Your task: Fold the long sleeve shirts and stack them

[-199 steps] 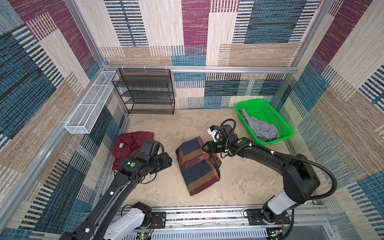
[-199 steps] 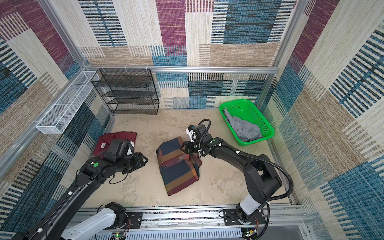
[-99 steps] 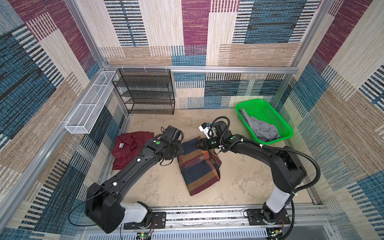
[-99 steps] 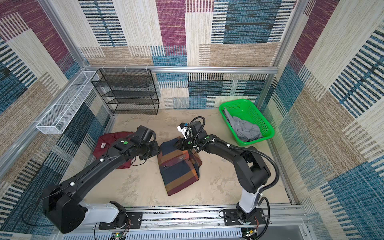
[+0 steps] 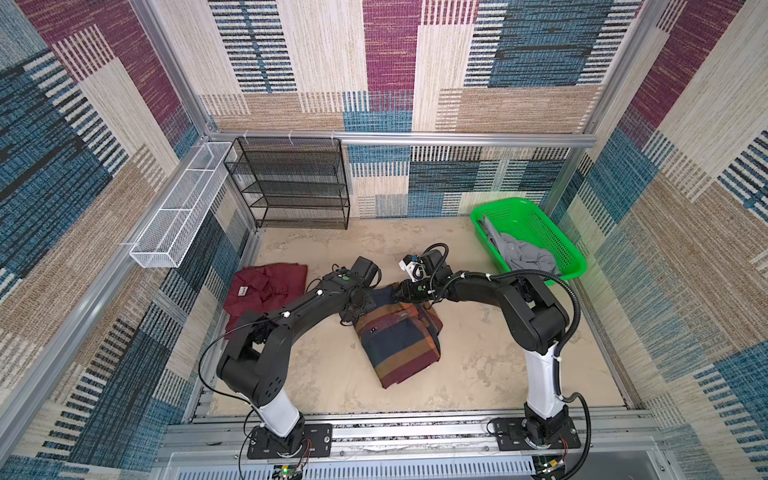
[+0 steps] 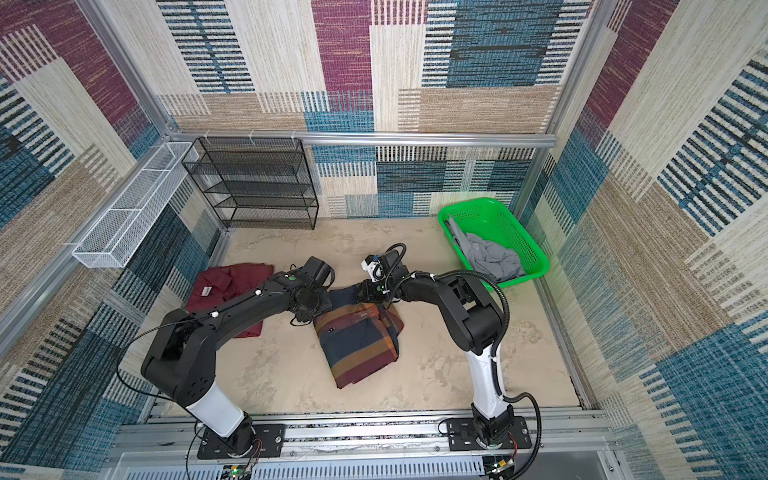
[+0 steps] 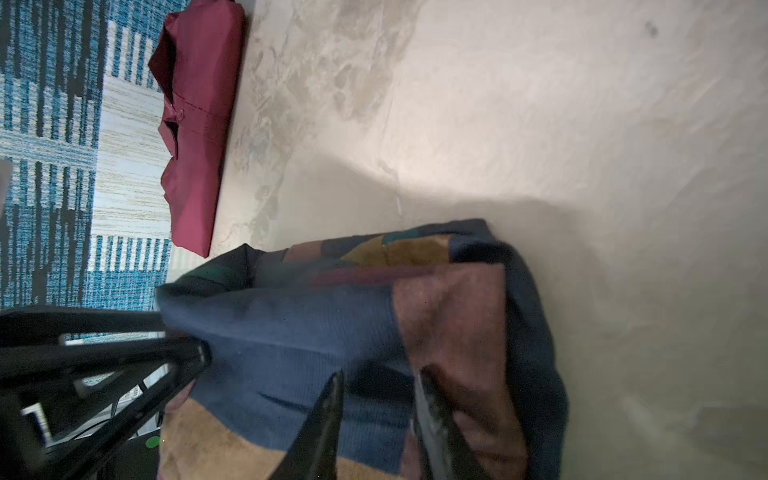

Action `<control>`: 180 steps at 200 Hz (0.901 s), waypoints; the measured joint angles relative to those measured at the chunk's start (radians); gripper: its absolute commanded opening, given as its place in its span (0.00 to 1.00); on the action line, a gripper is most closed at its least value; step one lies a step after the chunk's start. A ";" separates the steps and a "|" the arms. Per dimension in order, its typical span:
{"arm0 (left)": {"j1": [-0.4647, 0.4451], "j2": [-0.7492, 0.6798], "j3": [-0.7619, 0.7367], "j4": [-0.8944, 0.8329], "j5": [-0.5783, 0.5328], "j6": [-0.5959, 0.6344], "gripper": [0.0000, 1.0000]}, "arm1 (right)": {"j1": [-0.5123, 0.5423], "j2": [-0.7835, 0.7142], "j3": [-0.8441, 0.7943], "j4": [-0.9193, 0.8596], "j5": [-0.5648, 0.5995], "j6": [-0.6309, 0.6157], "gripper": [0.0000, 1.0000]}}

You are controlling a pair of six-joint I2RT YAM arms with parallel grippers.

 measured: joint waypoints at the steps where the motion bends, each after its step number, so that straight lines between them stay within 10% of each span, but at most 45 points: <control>1: 0.001 0.001 -0.002 0.000 0.000 0.000 0.49 | 0.000 0.000 0.000 0.000 0.000 0.000 0.34; 40: 0.014 0.056 -0.040 0.031 -0.006 0.005 0.49 | -0.001 -0.007 -0.023 0.013 0.009 -0.001 0.41; 91: 0.016 -0.074 0.047 -0.045 -0.005 0.037 0.51 | -0.006 -0.263 -0.097 -0.035 0.087 -0.003 0.77; 180: -0.185 -0.156 0.054 -0.101 0.106 -0.031 0.51 | -0.151 -0.334 -0.294 -0.138 0.172 -0.055 0.86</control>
